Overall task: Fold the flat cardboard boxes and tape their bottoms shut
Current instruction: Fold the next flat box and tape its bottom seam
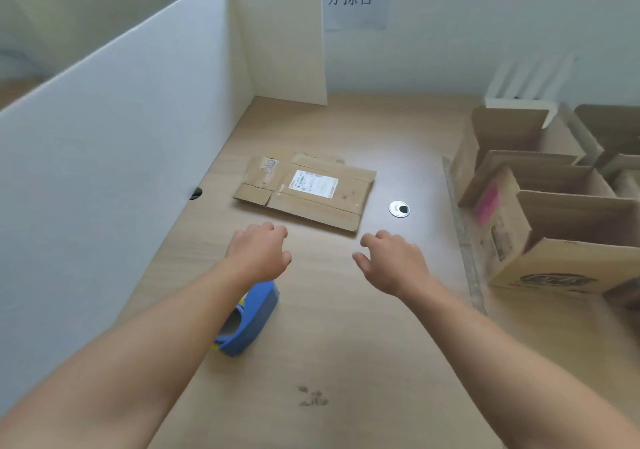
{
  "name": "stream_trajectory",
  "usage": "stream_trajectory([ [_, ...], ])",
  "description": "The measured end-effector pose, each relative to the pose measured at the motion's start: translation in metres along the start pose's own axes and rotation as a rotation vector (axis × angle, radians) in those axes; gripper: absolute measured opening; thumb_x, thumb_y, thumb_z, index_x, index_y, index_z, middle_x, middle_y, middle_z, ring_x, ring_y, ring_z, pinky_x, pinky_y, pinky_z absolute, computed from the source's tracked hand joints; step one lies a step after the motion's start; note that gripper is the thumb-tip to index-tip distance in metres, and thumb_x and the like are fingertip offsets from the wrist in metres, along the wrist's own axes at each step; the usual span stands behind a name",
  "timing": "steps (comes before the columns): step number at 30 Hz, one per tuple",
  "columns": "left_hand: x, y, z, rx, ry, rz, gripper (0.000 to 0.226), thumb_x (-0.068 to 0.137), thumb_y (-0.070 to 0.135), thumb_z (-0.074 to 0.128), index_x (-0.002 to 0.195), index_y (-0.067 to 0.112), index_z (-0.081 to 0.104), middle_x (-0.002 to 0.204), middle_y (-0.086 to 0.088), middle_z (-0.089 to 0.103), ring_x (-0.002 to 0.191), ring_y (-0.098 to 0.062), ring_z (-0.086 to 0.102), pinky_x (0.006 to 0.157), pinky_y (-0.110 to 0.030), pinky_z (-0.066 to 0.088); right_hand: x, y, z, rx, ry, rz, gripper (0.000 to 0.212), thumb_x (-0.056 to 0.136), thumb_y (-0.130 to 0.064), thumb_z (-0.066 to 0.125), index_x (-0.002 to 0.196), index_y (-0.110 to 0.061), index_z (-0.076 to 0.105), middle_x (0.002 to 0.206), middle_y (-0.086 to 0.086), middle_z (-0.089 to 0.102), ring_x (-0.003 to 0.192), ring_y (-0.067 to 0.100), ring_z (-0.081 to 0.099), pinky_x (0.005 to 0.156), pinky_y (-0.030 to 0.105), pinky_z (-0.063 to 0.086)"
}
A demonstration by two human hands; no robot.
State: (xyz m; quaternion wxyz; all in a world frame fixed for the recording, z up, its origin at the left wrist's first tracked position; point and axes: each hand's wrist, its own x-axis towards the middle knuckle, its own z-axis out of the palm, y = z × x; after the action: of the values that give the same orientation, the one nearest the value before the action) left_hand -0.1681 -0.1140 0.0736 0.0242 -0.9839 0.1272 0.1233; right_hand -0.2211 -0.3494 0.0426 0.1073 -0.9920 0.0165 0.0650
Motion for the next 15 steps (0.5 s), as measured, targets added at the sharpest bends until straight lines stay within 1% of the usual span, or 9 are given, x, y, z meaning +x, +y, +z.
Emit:
stream_trajectory([
  [2,0.030,-0.018,-0.001,-0.047,0.000,-0.046,0.049,0.094,0.038,0.045,0.142,0.023,0.044,0.141,0.000,0.048,0.128,-0.024,0.045,0.100,-0.038,0.037,0.037,-0.003,0.005,0.086,-0.044,0.029,0.041,0.100,-0.048,0.040,0.131,-0.025,0.052,0.125,0.001,0.054,0.112,0.026,0.053,0.082,0.038,0.040],
  [4,0.060,-0.037,0.003,-0.110,0.002,-0.082,0.049,0.095,0.038,0.046,0.141,0.024,0.044,0.141,0.000,0.047,0.128,-0.024,0.044,0.101,-0.038,0.038,0.072,-0.005,0.011,0.207,-0.093,0.092,0.045,0.099,-0.048,0.043,0.137,-0.025,0.049,0.132,0.000,0.052,0.119,0.025,0.052,0.087,0.038,0.043],
  [6,0.092,-0.056,0.011,-0.155,-0.006,-0.114,0.049,0.095,0.039,0.047,0.142,0.024,0.044,0.141,-0.001,0.047,0.128,-0.025,0.044,0.101,-0.038,0.038,0.106,-0.007,0.020,0.386,-0.117,0.203,0.049,0.097,-0.047,0.048,0.139,-0.023,0.048,0.135,0.004,0.052,0.123,0.025,0.051,0.096,0.039,0.045],
  [8,0.131,-0.074,0.019,-0.229,-0.011,-0.170,0.051,0.095,0.040,0.048,0.143,0.024,0.044,0.143,-0.001,0.046,0.130,-0.026,0.041,0.102,-0.039,0.037,0.137,-0.005,0.033,0.543,-0.122,0.318,0.051,0.096,-0.044,0.053,0.141,-0.020,0.048,0.136,0.008,0.053,0.123,0.025,0.051,0.098,0.037,0.043],
  [10,0.172,-0.089,0.026,-0.324,-0.009,-0.215,0.054,0.093,0.040,0.050,0.144,0.023,0.043,0.146,-0.002,0.043,0.133,-0.028,0.039,0.104,-0.041,0.037,0.166,-0.002,0.045,0.692,-0.099,0.453,0.055,0.095,-0.043,0.056,0.143,-0.020,0.045,0.142,0.008,0.050,0.125,0.025,0.050,0.097,0.035,0.041],
  [12,0.210,-0.101,0.033,-0.374,0.010,-0.219,0.057,0.090,0.039,0.054,0.143,0.024,0.041,0.146,-0.006,0.041,0.133,-0.031,0.037,0.104,-0.044,0.036,0.190,0.003,0.057,0.808,-0.036,0.596,0.059,0.093,-0.043,0.059,0.146,-0.022,0.042,0.147,0.006,0.046,0.129,0.025,0.048,0.099,0.036,0.040],
  [15,0.257,-0.120,0.045,-0.402,0.040,-0.252,0.067,0.087,0.044,0.059,0.147,0.025,0.036,0.149,-0.009,0.036,0.137,-0.032,0.032,0.107,-0.047,0.033,0.220,0.009,0.075,0.923,0.047,0.716,0.065,0.091,-0.042,0.062,0.149,-0.026,0.036,0.146,0.002,0.047,0.128,0.024,0.049,0.103,0.036,0.040],
])
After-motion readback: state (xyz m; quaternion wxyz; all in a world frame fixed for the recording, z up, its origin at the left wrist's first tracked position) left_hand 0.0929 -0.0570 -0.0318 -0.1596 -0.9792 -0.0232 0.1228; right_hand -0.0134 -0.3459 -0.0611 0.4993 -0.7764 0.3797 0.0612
